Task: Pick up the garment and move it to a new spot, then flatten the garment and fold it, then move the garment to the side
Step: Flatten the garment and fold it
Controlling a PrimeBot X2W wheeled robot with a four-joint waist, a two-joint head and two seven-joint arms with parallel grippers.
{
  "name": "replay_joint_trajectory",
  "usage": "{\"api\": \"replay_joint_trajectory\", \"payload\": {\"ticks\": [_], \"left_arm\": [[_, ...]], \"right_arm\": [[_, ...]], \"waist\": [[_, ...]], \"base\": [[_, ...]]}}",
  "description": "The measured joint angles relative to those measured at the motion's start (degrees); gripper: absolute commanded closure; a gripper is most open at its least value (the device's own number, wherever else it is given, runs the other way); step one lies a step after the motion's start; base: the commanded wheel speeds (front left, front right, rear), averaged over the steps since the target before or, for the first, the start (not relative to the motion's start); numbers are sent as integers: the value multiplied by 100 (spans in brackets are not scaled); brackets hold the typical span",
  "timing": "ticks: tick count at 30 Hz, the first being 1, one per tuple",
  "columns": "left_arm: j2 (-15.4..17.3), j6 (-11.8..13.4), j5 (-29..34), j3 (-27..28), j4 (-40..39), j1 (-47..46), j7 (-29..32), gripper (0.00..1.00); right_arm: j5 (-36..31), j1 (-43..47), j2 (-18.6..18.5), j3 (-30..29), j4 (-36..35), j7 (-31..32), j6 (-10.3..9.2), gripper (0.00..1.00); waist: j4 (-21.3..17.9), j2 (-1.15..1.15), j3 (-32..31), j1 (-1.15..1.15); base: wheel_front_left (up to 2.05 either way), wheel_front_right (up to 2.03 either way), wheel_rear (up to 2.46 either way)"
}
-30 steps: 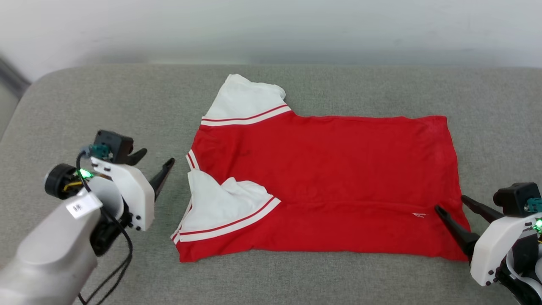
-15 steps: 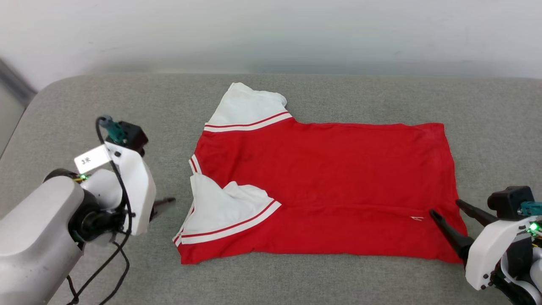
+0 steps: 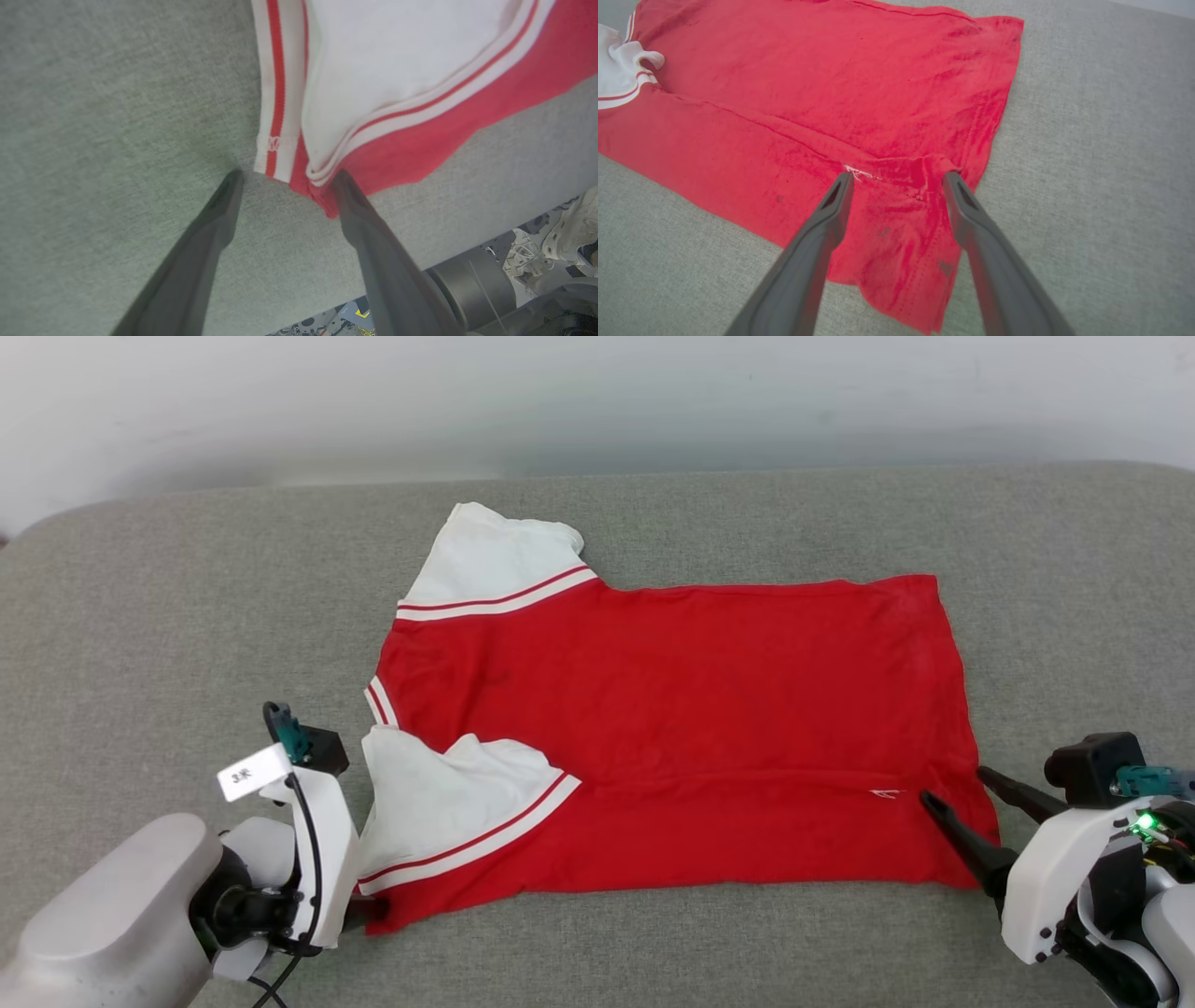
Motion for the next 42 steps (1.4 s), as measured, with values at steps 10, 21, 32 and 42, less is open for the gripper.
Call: {"api": "replay_joint_trajectory", "payload": {"ticks": [10, 21, 32, 42], "left_arm": [[-183, -320, -88, -32, 444, 31, -301, 100], [62, -427, 71, -67, -97, -44, -563, 100], [-30, -394, 270, -124, -526, -176, -681, 100], [-68, -393, 371, -157, -612, -290, -757, 100]], "right_arm": [[30, -327, -159, 137, 9, 88, 0, 0], [583, -1198, -1323, 892, -673, 2586, 0, 0], [980, -1422, -1191, 1122, -281, 3793, 0, 0], [802, -1182, -583, 1294, 641, 3357, -11, 0]], "waist": [[-63, 0, -71, 1], [34, 0, -323, 1], [206, 0, -25, 1], [368, 0, 302, 0]], "base": [[0, 0, 0], [0, 0, 0], [0, 0, 0], [0, 0, 0]]}}
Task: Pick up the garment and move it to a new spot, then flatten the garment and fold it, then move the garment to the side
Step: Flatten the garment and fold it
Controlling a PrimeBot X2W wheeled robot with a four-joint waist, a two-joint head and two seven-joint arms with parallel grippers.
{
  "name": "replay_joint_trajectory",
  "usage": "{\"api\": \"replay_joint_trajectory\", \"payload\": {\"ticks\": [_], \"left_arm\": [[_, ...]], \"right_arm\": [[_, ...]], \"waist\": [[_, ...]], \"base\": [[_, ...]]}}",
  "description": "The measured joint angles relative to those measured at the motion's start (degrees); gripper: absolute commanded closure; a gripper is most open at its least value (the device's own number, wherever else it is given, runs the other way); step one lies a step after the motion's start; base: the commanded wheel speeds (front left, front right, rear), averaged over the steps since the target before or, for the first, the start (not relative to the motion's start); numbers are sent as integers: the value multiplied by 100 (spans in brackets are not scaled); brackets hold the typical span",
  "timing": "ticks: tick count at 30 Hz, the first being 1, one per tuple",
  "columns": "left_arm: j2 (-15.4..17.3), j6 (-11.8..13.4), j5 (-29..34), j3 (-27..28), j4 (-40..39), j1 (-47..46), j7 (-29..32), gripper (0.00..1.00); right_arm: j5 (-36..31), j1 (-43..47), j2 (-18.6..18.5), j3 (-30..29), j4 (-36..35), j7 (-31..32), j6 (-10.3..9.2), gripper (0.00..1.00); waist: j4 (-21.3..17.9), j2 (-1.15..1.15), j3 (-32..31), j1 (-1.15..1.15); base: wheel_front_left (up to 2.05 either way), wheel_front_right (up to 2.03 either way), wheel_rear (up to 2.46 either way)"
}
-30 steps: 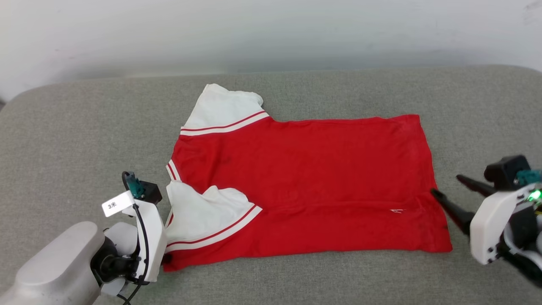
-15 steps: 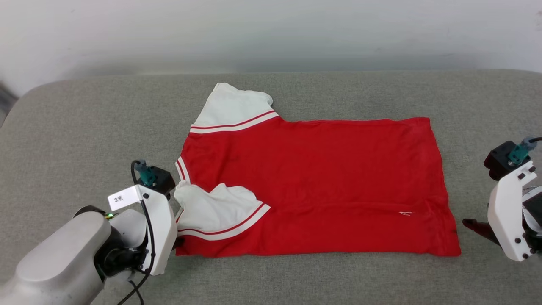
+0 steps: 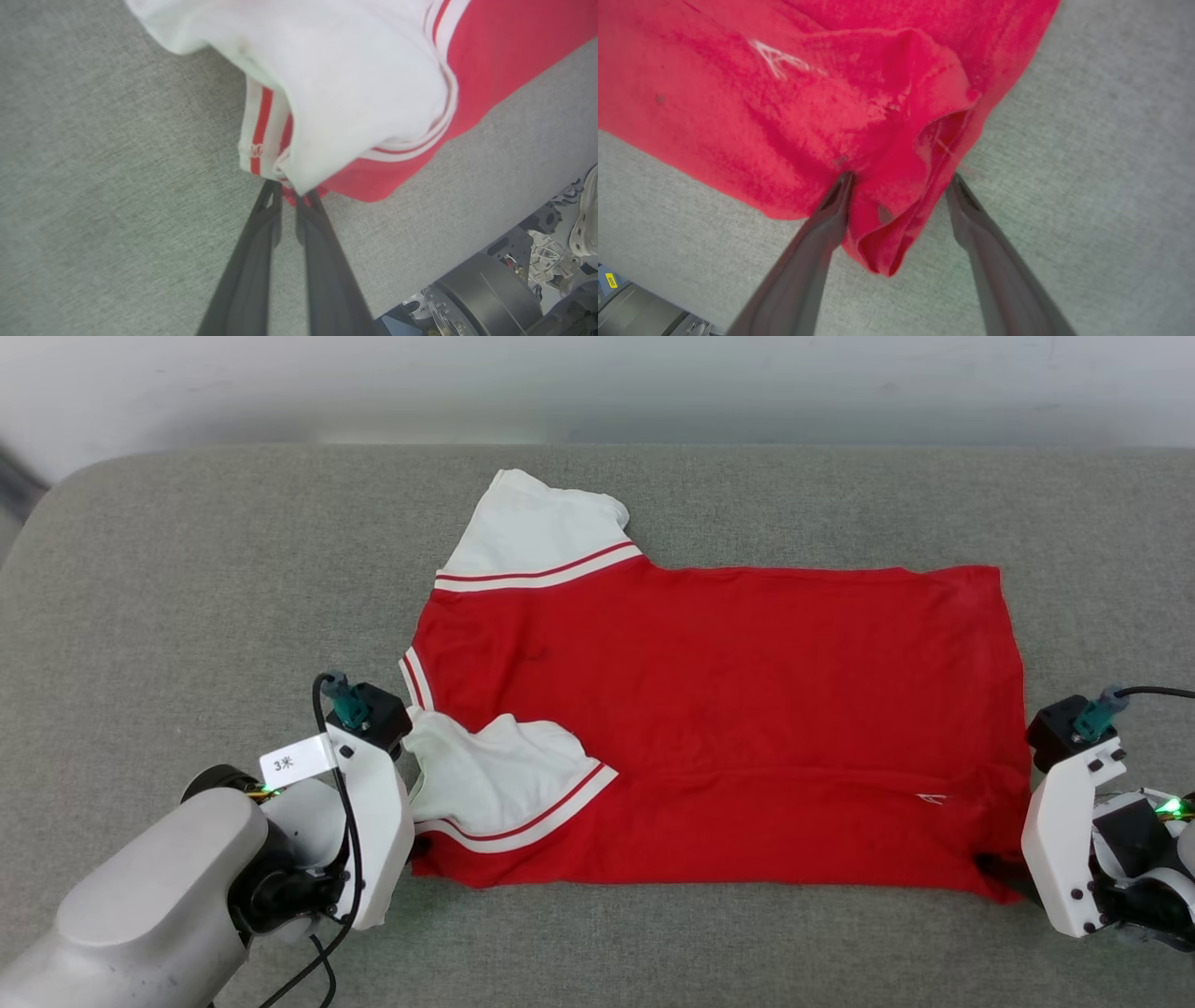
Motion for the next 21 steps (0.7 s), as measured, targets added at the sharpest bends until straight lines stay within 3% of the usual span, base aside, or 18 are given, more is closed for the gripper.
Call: {"api": "replay_joint_trajectory", "payload": {"ticks": [4, 5, 6, 12, 21], "left_arm": [[7, 0, 2, -2, -1, 1, -33, 100], [9, -1, 0, -2, -1, 1, -44, 100], [14, -1, -7, -2, 0, 7, -52, 100], [105, -1, -79, -9, -43, 241, -153, 100], [494, 102, -282, 31, -508, 739, -248, 100]], "right_arm": [[66, 12, 26, 83, 138, -226, -1, 0], [99, 11, 25, 113, 142, -279, -9, 21], [127, 12, 23, 134, 148, -345, -10, 99], [352, 118, 18, 298, 105, -773, 1, 100], [612, 431, -552, 383, -444, -1068, 12, 100]], "waist": [[17, 0, 25, 0], [15, 0, 14, 0], [10, 0, -3, 0], [-23, 0, -267, 0], [-76, 0, -819, 0]], "base": [[0, 0, 0], [0, 0, 0], [0, 0, 0], [0, 0, 0], [0, 0, 0]]}}
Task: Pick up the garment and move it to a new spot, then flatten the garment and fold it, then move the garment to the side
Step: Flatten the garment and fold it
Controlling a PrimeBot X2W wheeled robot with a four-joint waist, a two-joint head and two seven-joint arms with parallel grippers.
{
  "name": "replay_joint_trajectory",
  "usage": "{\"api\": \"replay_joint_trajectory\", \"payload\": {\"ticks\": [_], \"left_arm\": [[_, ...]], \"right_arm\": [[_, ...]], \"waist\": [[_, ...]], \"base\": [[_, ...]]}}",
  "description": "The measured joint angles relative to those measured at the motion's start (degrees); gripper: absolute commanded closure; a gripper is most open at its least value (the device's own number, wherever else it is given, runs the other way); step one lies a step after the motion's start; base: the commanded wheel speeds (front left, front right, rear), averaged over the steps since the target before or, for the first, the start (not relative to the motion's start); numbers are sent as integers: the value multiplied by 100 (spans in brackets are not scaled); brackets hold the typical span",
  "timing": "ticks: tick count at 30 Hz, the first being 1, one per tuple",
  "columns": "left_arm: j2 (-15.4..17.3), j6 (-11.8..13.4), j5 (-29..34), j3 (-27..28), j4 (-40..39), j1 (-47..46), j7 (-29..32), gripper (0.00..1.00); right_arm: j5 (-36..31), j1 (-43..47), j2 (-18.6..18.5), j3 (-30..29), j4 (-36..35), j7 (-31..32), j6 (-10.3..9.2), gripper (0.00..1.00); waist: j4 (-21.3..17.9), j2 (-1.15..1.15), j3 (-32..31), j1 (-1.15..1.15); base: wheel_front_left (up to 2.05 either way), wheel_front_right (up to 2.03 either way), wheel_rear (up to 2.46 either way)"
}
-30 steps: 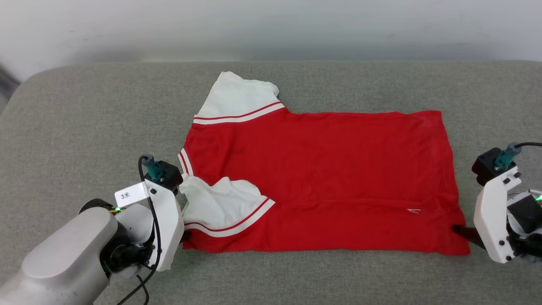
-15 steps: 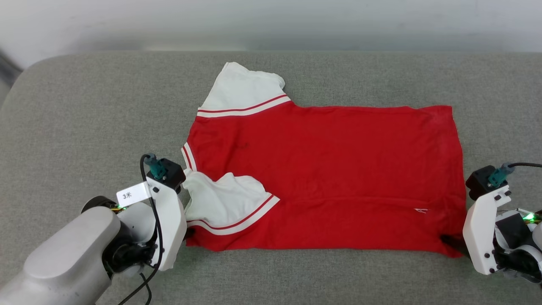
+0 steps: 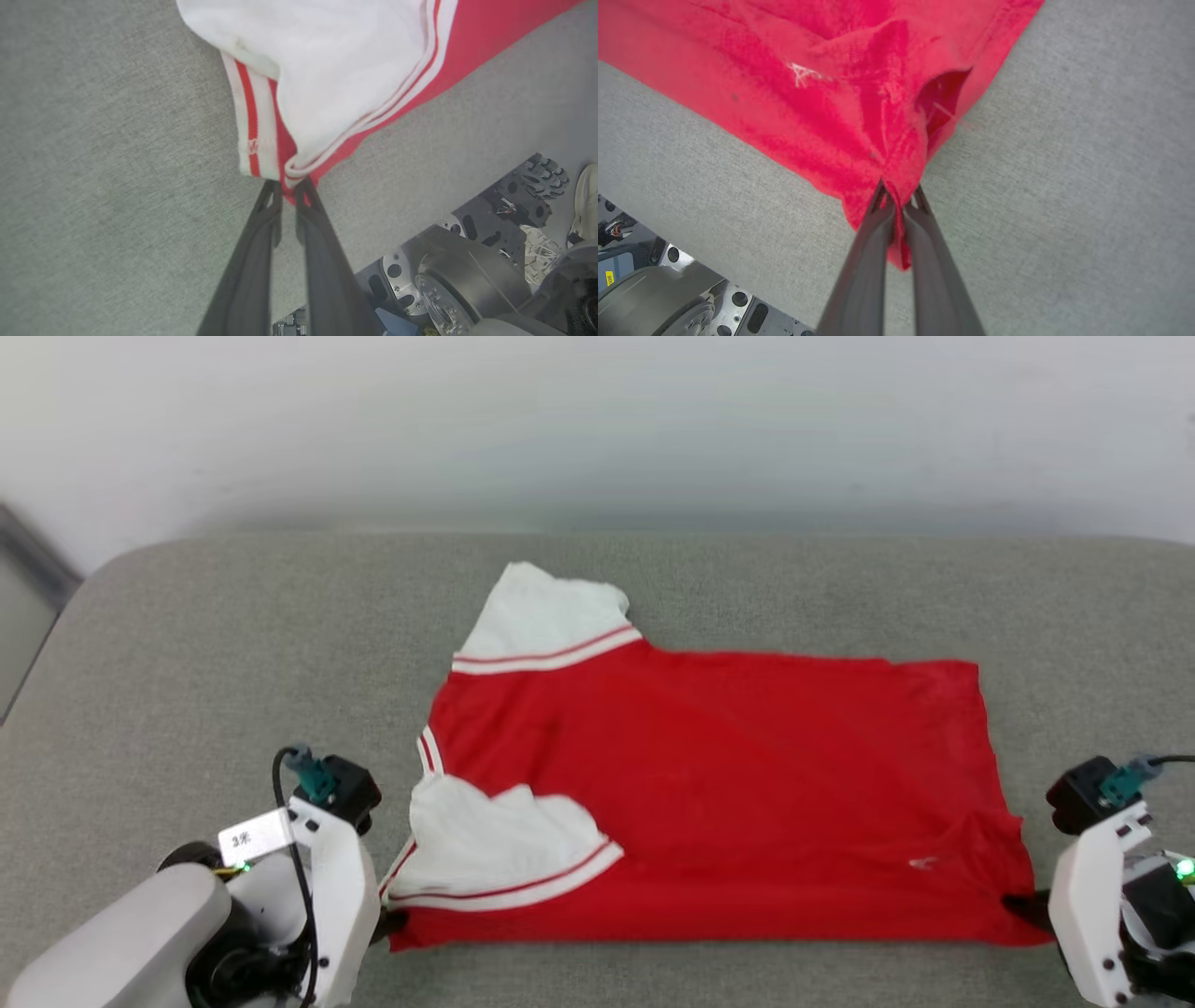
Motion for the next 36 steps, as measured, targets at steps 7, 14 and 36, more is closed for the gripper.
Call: {"api": "replay_joint_trajectory", "payload": {"ticks": [7, 14, 36], "left_arm": [[243, 181, -104, -42, -452, 448, -37, 100], [133, 283, -132, -153, -371, 710, -130, 100], [204, 386, 723, 657, -257, -657, -1356, 0]], "right_arm": [[145, 430, -430, -91, -385, 68, 0, 100], [113, 749, -178, -172, -165, 160, 0, 100], [-2201, 1168, 1266, -3071, -745, -3295, 1, 0]], "waist": [[-17, 0, -146, 0], [-63, 0, 17, 0], [-195, 0, -79, 0]], "base": [[0, 0, 0], [0, 0, 0], [0, 0, 0]]}}
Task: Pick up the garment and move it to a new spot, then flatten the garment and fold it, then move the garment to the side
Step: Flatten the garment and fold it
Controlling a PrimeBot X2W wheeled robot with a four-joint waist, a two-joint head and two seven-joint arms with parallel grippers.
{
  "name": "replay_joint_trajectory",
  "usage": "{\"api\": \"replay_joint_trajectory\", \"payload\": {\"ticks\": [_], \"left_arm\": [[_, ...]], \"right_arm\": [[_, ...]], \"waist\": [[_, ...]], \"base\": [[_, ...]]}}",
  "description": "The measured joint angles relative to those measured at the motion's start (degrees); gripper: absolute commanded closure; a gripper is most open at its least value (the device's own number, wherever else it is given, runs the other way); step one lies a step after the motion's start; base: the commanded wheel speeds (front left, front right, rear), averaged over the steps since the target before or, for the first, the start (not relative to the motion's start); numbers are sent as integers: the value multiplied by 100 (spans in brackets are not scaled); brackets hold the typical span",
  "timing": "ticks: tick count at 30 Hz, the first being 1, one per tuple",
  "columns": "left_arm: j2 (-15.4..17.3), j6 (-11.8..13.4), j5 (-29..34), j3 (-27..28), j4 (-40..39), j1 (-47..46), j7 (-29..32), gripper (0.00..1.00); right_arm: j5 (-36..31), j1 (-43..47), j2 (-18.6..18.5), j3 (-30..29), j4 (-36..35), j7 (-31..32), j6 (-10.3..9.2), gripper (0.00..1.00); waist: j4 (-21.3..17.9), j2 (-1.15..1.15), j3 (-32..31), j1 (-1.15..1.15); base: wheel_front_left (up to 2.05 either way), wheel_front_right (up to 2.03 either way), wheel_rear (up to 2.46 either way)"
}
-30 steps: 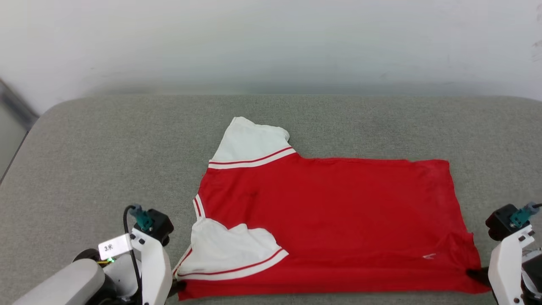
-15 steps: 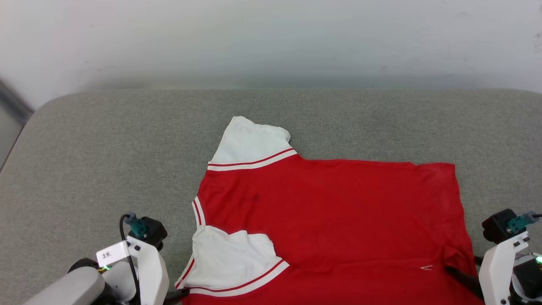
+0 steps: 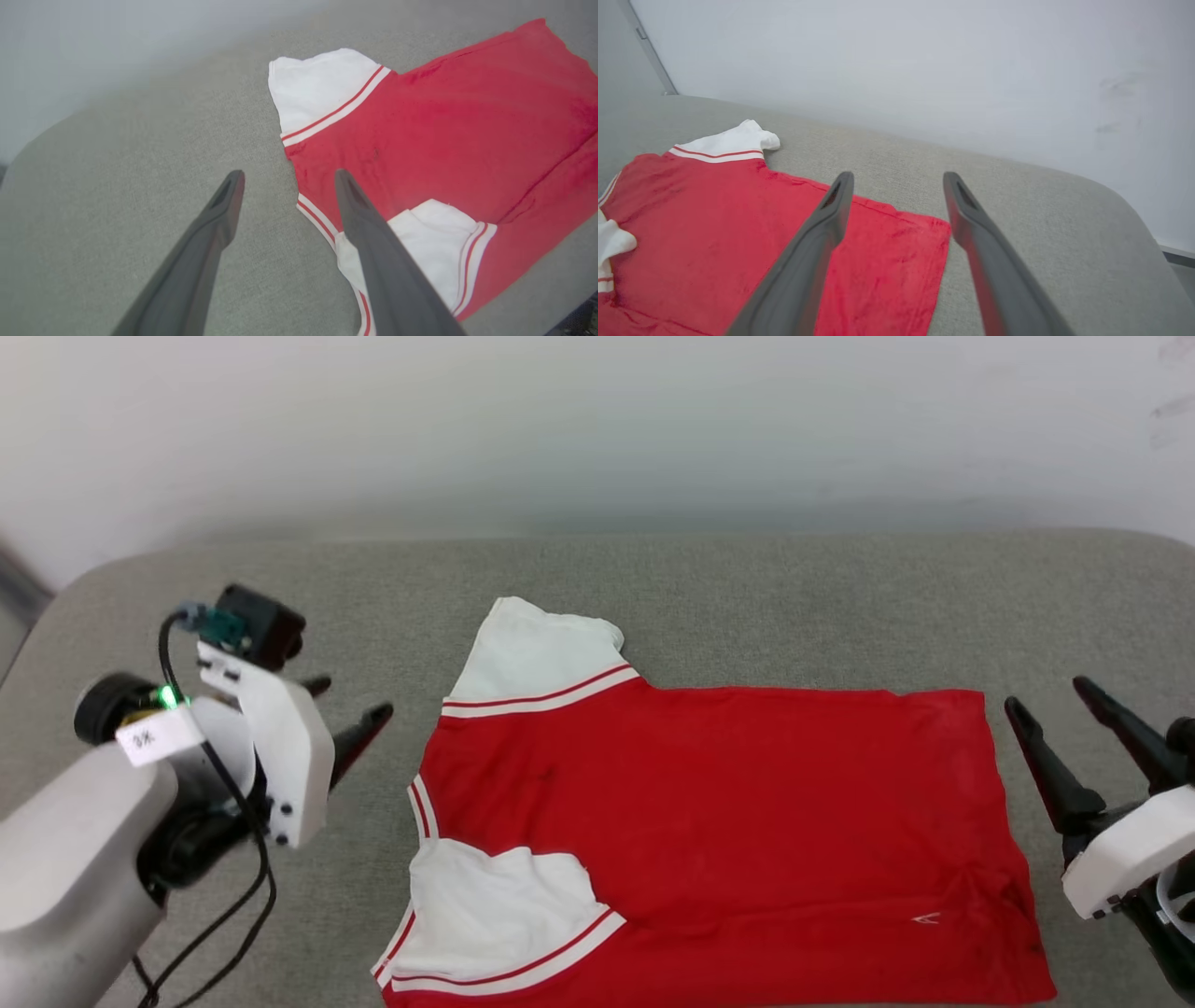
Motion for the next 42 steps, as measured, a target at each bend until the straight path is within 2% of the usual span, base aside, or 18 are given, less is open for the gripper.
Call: {"api": "replay_joint_trajectory", "payload": {"ticks": [6, 15, 21, 27, 37, 38, 42], "left_arm": [[-267, 32, 166, 187, 392, -836, 7, 0], [-550, -60, 90, 312, 1235, -2439, 1062, 0], [-790, -51, -97, 193, 1777, -3284, 2237, 0], [-988, 40, -37, 62, 2271, -3778, 2741, 0], [-968, -63, -47, -108, 2837, -3890, 3144, 0], [-977, -94, -62, -109, 2850, -3875, 3150, 100], [-1025, -215, -66, -181, 2882, -3817, 3094, 100]], "right_arm": [[-816, 513, 818, -948, -754, -412, -1, 0], [-1448, 893, 1536, -1380, -1647, -411, -2, 0], [-1555, 732, 1621, -1344, -1795, -511, -2, 0], [-1567, 379, 1662, -1091, -1824, -611, -1, 0], [-1549, 74, 1629, -968, -1816, -768, -1, 0], [-1549, 73, 1614, -982, -1794, -783, -1, 0], [-1557, 46, 1552, -1053, -1808, -755, -1, 0]], "waist": [[-167, 0, 367, 0], [-487, 0, 1279, 0], [-727, 0, 1939, 1], [-950, 0, 2524, 1], [-1266, 0, 3053, 1], [-1264, 0, 3049, 1], [-1214, 0, 2949, 1]], "base": [[0, 0, 0], [0, 0, 0], [0, 0, 0], [0, 0, 0], [0, 0, 0], [0, 0, 0], [0, 0, 0]]}}
